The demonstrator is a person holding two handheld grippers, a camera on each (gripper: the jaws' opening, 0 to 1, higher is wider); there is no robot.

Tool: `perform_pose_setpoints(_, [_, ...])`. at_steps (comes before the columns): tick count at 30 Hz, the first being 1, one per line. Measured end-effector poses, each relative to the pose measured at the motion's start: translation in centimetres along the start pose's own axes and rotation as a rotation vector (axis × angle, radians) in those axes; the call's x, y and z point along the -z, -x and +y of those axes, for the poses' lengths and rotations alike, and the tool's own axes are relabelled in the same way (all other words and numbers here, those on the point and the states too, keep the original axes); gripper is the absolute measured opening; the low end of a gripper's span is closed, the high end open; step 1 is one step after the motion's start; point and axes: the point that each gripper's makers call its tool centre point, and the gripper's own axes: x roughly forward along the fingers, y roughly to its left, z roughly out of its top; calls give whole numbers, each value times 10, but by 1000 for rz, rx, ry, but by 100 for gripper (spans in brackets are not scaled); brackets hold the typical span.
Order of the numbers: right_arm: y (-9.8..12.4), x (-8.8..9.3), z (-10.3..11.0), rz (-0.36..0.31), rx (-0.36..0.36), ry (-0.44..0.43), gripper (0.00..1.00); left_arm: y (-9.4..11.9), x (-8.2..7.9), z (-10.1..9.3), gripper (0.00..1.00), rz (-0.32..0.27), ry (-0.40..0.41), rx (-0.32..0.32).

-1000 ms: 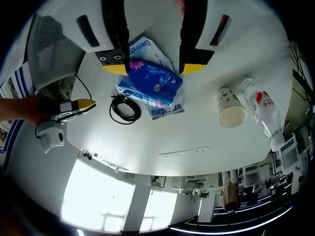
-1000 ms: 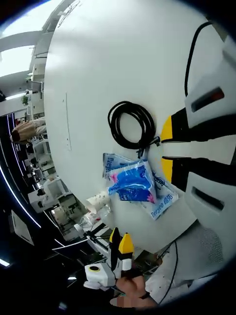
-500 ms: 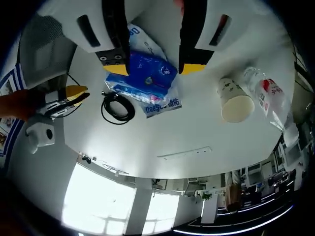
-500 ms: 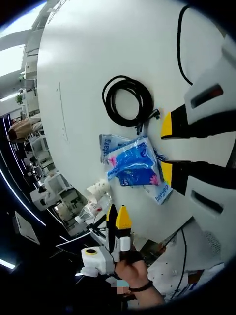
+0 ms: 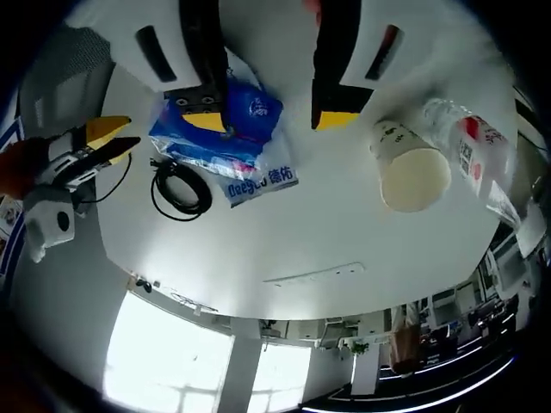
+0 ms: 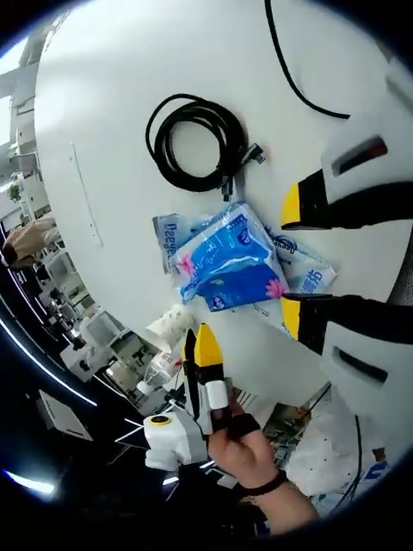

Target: Arrange the tabletop items into an orderly group along one side of the table until the central work area is clear of visible clutter.

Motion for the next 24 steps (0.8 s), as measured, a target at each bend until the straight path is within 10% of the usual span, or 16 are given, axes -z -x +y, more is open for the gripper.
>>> perform_pose_setpoints(15, [-26,6,5,34,21,-201,29,-28,3,12,29,49,-38,-5])
perform_pose_setpoints(24, [-28,10,-3,47,35,-377,4,-30,7,19,10,72,-32,-25])
